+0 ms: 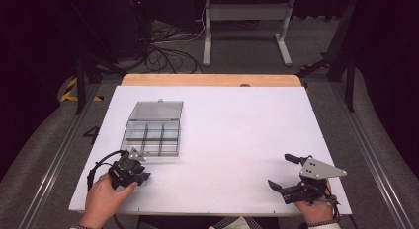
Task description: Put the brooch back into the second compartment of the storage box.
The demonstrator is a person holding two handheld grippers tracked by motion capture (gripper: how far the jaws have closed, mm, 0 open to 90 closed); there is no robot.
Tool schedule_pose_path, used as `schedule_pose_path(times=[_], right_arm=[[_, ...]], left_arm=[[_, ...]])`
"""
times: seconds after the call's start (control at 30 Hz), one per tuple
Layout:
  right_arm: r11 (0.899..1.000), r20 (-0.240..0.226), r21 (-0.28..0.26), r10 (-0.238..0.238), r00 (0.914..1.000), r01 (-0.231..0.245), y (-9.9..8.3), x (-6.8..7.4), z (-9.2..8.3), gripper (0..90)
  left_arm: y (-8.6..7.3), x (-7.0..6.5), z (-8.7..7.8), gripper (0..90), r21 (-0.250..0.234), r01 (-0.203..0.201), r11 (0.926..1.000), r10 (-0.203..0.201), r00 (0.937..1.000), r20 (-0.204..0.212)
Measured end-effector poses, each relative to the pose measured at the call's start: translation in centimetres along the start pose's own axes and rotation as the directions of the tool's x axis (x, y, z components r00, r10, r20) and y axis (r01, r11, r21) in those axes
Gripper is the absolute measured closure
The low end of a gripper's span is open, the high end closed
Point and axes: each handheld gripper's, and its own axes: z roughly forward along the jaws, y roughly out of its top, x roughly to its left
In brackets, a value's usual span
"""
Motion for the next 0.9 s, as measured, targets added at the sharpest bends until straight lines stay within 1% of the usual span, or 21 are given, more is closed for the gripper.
schedule_pose_path(times=[0.1, 0.13, 0.17, 0.23, 0.3, 0.43, 0.6, 0.63, 0.7, 0.8, 0.87, 0.9], right_arm=[[1.0, 0.0, 0.001, -0.002, 1.0, 0.002, 0.01, 0.02, 0.0, 0.7], [1.0, 0.0, 0.001, -0.002, 1.0, 0.002, 0.01, 0.02, 0.0, 0.7], [1.0, 0.002, 0.002, -0.001, 1.0, 0.001, 0.01, 0.04, 0.05, 0.7], [1.0, 0.002, 0.003, -0.001, 1.0, 0.001, 0.01, 0.05, 0.07, 0.7], [1.0, 0.001, 0.003, -0.002, 1.0, 0.002, 0.02, 0.06, 0.08, 0.7], [1.0, 0.001, 0.002, 0.0, 1.0, 0.0, 0.02, 0.07, 0.07, 0.7], [1.0, 0.0, 0.003, -0.001, 1.0, 0.001, 0.02, 0.06, 0.09, 0.7], [1.0, 0.0, 0.004, -0.001, 1.0, 0.001, 0.02, 0.06, 0.1, 0.6], [1.0, 0.0, 0.005, -0.003, 1.0, 0.003, 0.02, 0.05, 0.11, 0.7], [1.0, 0.0, 0.005, -0.002, 1.0, 0.002, 0.02, 0.06, 0.12, 0.6], [1.0, -0.001, 0.006, -0.003, 1.0, 0.003, 0.02, 0.06, 0.13, 0.7], [1.0, 0.0, 0.007, -0.003, 1.0, 0.003, 0.02, 0.06, 0.12, 0.6]], left_arm=[[0.03, 0.06, 0.01, 69.5, -0.005, -0.004, 1.0, 0.004, 1.0, -0.002], [0.03, 0.08, 0.0, 69.5, -0.002, -0.003, 1.0, 0.003, 1.0, -0.003], [0.01, 0.09, 0.02, 71.5, -0.004, -0.002, 1.0, 0.002, 1.0, 0.001], [-0.02, 0.1, 0.02, 72.3, -0.007, 0.001, 1.0, -0.001, 1.0, 0.0], [-0.03, 0.12, 0.02, 75.0, -0.007, 0.005, 1.0, -0.005, 1.0, 0.002], [0.02, 0.23, 0.01, 75.5, -0.005, 0.007, 1.0, -0.007, 1.0, 0.006], [0.01, 0.2, -0.03, 75.8, -0.006, 0.007, 1.0, -0.007, 1.0, 0.0], [0.0, 0.14, -0.03, 75.8, -0.008, 0.015, 0.9999, -0.015, 0.9999, 0.0], [0.03, 0.2, -0.12, 75.8, -0.011, 0.009, 0.9999, -0.009, 1.0, -0.004], [0.09, 0.13, -0.27, 75.9, -0.016, 0.011, 0.9998, -0.011, 0.9999, 0.003], [0.15, 0.09, -0.43, 75.8, -0.024, 0.007, 0.9997, -0.008, 1.0, -0.002], [0.16, 0.07, -0.54, 75.8, -0.028, 0.009, 0.9996, -0.009, 1.0, 0.003]])
